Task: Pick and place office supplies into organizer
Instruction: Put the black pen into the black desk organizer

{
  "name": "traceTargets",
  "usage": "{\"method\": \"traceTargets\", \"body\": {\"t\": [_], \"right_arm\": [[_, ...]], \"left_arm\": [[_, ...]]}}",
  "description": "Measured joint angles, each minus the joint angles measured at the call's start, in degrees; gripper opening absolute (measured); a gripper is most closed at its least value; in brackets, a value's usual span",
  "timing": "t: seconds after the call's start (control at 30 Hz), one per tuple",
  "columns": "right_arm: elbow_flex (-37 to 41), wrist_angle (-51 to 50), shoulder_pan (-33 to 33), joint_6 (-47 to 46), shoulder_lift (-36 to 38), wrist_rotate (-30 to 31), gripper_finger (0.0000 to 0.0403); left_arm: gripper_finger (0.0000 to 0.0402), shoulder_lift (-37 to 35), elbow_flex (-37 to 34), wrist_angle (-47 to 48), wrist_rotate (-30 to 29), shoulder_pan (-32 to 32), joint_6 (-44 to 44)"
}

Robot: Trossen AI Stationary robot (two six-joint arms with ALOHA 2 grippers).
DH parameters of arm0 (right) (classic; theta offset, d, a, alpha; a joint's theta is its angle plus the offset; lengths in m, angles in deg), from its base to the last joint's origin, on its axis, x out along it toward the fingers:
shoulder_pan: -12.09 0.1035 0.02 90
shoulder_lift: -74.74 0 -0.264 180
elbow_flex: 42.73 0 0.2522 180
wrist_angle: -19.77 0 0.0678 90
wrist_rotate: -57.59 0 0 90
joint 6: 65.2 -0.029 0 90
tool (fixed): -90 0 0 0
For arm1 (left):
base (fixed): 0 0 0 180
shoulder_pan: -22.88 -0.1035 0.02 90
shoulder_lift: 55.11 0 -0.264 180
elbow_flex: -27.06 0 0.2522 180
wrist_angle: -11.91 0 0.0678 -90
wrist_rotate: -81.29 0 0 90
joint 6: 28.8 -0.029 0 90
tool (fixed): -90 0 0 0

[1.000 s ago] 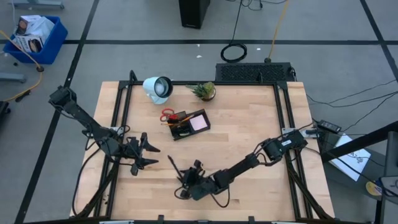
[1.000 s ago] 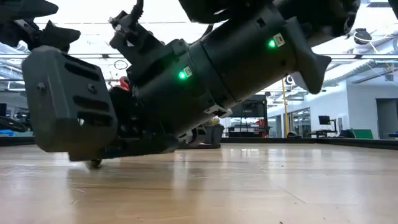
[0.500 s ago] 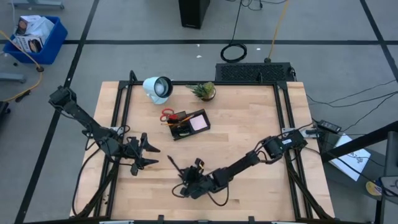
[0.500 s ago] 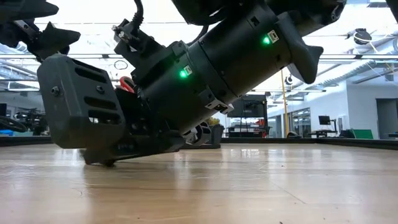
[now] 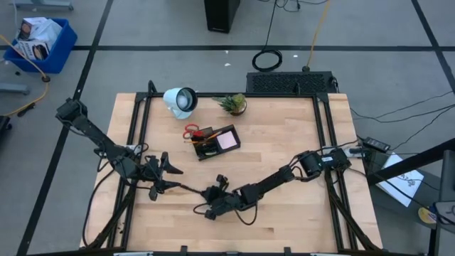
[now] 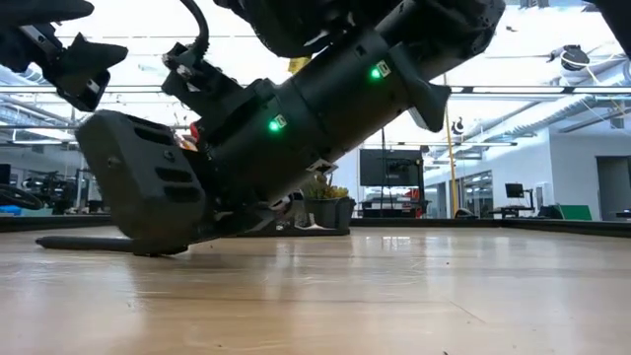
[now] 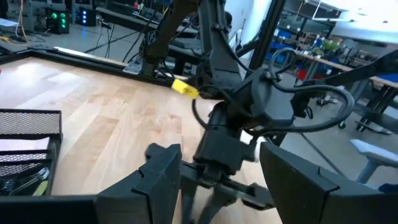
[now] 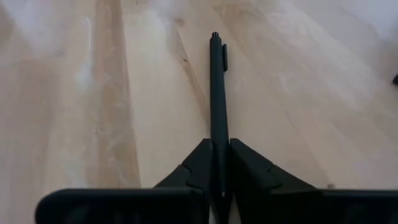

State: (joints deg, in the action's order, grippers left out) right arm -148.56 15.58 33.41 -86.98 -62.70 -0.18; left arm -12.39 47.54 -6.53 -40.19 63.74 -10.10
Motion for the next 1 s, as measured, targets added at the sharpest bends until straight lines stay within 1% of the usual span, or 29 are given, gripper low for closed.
{"method": "traceTargets", "body": {"t": [0.13,0.23,0.37,0.4,0.47,0.53,0.6,0.7,0.77,0.93,1.0], "right_arm": [[0.22,-2.30,-0.17,4.15,1.99,1.24,0.0031],[0.22,-7.28,0.26,5.30,4.14,5.01,0.0023],[0.13,-12.35,1.55,6.11,6.22,8.31,0.0030],[0.15,-12.37,1.80,6.26,6.52,8.37,0.0034],[0.15,-11.95,2.44,6.59,7.48,8.71,0.0039],[0.13,-11.70,3.20,7.79,8.62,11.13,0.0039],[0.07,-11.73,4.10,9.85,9.75,15.40,0.0034],[0.09,-11.64,5.41,13.73,11.56,22.49,0.0025],[0.07,-11.74,6.02,15.36,13.11,25.81,0.0024],[0.62,-11.12,5.94,15.66,15.76,29.22,0.0035],[0.89,-10.91,5.42,15.66,16.55,29.29,0.0035]], "left_arm": [[0.0223,0.00,-0.02,-2.63,0.04,-0.01,2.39],[0.0223,0.00,-0.02,-3.62,0.04,0.00,3.08],[0.0223,0.01,-0.02,-3.96,0.00,0.00,2.50],[0.0223,0.00,-0.02,-4.17,-0.21,0.00,2.48],[0.0223,0.02,-0.02,-5.07,-2.47,0.00,2.87],[0.0223,0.00,-0.02,-6.60,-5.61,0.00,4.04],[0.0223,0.00,-0.02,-7.85,-8.14,-0.02,4.96],[0.0223,0.00,-0.02,-9.65,-10.29,-0.02,5.06],[0.0223,0.00,-0.02,-10.53,-10.84,-0.01,5.06],[0.0223,0.00,-0.02,-14.73,-11.19,-0.01,4.81],[0.0223,0.02,-0.02,-16.88,-12.10,0.00,5.23]]}}
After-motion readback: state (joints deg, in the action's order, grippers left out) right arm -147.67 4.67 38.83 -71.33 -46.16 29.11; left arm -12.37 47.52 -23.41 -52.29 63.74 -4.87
